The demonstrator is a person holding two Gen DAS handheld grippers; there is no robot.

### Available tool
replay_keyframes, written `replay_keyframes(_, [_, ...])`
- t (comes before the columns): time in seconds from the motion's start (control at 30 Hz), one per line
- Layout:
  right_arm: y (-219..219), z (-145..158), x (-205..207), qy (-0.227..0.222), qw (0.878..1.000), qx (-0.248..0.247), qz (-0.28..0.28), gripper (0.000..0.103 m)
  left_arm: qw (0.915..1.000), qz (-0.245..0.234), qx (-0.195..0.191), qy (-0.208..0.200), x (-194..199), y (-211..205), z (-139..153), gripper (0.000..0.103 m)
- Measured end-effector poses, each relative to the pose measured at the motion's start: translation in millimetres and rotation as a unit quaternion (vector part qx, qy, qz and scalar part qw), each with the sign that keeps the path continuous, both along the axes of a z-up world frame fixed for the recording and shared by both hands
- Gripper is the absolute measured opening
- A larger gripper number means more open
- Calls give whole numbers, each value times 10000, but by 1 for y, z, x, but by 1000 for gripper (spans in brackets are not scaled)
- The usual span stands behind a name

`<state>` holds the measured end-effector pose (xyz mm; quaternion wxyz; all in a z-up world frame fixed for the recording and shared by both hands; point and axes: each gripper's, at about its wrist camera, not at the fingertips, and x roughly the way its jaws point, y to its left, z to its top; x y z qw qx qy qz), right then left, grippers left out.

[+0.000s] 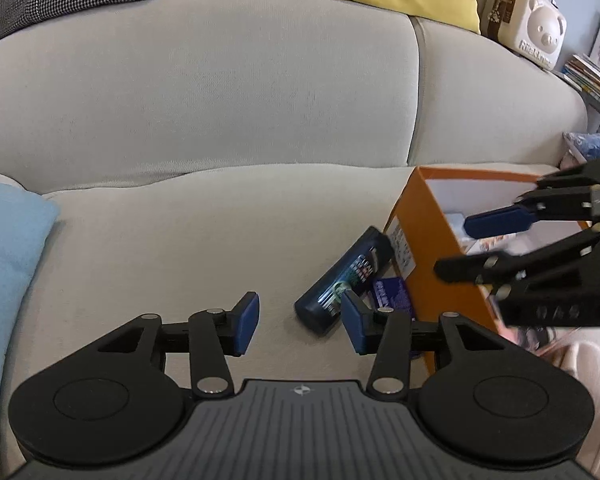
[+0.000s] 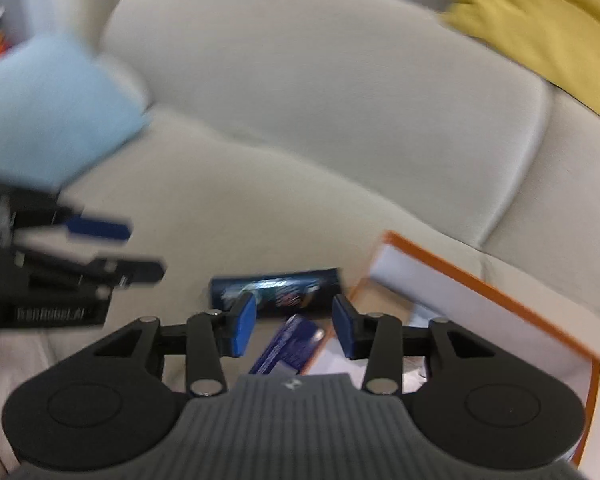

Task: Organize rigid objects
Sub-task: 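Withdraw both tools from the box toward the shampoo bottle and toothpaste box, then close the left tool on the dark blue shampoo bottle while the right tool reaches the blue toothpaste box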

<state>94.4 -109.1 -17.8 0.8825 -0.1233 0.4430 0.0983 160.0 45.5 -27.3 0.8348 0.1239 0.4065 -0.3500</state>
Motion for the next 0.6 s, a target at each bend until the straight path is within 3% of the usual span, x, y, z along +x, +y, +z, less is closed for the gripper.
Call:
replay_keyframes(0.17, [24,-30,23,825,9921,-475,814,47,9994,-342,7,108,4,4,-9,53])
replay_keyframes(0.33, [45,-60,41,1379,9728,-1196,1429,68,9983,-536,77,209,10,-2,-21,54])
replay_keyframes(0.43, [52,-75,59,1759,9622,-1508,1432,67,9968,-785,-4,170,16,-10,-28,54])
replay_keyframes(0.6, [54,-88,63,1982,9462,-1828,1787,68,9894,-1417,-19,319,33,-29,-47,62])
